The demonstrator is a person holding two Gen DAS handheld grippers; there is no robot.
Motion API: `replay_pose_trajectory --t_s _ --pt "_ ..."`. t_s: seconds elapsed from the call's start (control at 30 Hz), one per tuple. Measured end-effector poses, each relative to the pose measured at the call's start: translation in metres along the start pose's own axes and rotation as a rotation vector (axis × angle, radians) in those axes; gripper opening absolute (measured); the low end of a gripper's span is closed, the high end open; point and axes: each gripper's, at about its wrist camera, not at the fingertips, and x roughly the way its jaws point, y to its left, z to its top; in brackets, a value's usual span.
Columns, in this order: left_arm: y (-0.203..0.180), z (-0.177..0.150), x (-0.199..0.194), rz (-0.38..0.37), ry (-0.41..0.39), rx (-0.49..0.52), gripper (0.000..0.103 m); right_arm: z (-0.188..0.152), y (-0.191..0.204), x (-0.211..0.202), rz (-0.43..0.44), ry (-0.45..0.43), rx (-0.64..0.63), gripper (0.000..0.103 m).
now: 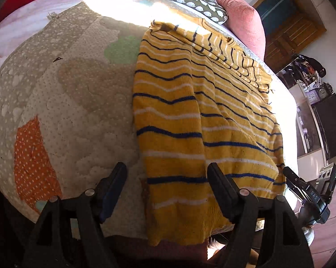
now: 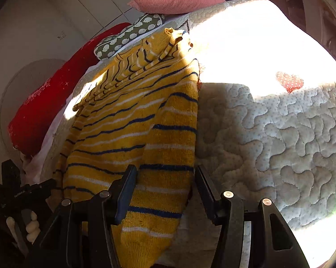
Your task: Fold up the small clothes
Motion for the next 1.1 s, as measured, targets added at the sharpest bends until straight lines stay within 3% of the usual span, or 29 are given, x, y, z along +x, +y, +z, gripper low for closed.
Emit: replay_pose_trajectory --t_s 0.07,0.17,0.23,0.27,0.3,0.47,0.63,0.7,0.73,0.8,0.9,1.1 --pt "-0.007 -0.003 0.005 0.033 0.0 0.011 0.074 -0.008 0.005 -0.002 0.002 -0.01 0.012 0.061" --pt "-0.013 -0.003 0.006 0.058 0.037 0.043 0.013 -0.022 0.017 -0.003 -0.013 -0.001 0.0 0.061" --pt "-0.007 0.0 -0.002 0.035 0.037 0.028 0.012 -0.027 0.024 0.003 -0.025 0.033 -0.034 0.056" --pt "-0.004 0.002 -0.008 0.041 0.03 0.026 0.012 -0.027 0.025 0.007 -0.004 0.059 -0.034 0.023" --pt "-0.001 0.005 -0.015 0.045 0.019 0.021 0.012 -0.026 0.022 0.01 0.024 0.081 -0.014 0.013" --pt "0.014 0.01 -0.047 0.038 -0.015 -0.005 0.012 -0.035 0.009 -0.009 0.152 0.079 0.064 0.012" --pt "0.012 -0.009 -0.028 0.128 0.035 0.02 0.014 -0.064 -0.006 0.0 0.142 0.15 0.097 0.011" --pt "0.018 -0.014 -0.02 0.135 0.057 0.003 0.018 -0.065 -0.013 -0.004 0.162 0.135 0.131 0.013" --pt "0.022 -0.015 -0.02 0.113 0.054 -0.014 0.019 -0.064 -0.015 -0.007 0.161 0.13 0.137 0.014" --pt "0.029 -0.016 -0.026 0.07 0.043 -0.041 0.031 -0.06 -0.015 -0.015 0.145 0.121 0.12 0.025" --pt "0.042 -0.018 -0.039 0.053 -0.004 -0.072 0.041 -0.055 -0.013 -0.023 0.129 0.092 0.1 0.04" --pt "0.055 -0.019 -0.06 0.08 -0.059 -0.086 0.042 -0.047 0.0 -0.026 0.105 0.068 0.042 0.042"
